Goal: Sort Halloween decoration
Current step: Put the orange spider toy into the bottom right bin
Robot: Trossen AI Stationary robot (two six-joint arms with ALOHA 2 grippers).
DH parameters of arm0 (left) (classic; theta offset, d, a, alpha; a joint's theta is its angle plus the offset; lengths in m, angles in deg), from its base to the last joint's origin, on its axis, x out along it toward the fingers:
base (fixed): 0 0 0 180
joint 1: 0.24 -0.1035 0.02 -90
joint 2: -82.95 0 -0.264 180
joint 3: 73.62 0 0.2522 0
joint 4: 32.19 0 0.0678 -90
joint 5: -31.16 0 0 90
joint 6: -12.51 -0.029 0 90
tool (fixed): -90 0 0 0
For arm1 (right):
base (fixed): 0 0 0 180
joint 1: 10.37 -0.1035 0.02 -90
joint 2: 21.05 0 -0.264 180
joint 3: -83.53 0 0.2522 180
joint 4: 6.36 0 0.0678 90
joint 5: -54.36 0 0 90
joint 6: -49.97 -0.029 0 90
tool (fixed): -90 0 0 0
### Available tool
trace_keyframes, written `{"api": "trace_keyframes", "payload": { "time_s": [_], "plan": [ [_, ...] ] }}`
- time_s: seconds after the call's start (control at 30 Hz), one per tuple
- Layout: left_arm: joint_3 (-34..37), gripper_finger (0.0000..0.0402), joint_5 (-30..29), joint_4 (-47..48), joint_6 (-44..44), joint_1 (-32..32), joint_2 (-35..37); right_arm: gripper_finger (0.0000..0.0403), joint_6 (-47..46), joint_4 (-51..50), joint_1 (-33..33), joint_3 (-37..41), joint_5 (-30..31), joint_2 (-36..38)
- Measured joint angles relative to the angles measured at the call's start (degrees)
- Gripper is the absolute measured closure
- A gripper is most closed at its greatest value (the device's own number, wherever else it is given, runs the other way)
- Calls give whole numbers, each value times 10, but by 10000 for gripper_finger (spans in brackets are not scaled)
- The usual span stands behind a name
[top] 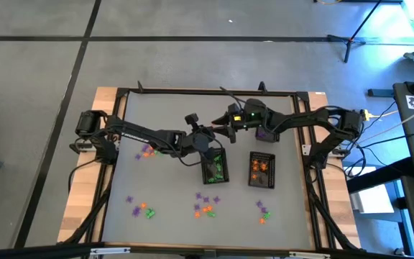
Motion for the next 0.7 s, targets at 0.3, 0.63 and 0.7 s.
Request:
{"api": "trace_keyframes", "payload": {
  "time_s": [0.3,0.63,0.7],
  "plan": [
    [0,401,-19,12,0,1,0,191,9,-54,71,0,-50,-1],
    [0,401,-19,0,0,1,0,191,-26,-31,78,0,-176,-4],
    [0,401,-19,-4,0,1,0,191,-36,-25,75,0,-178,-8]
  ]
}}
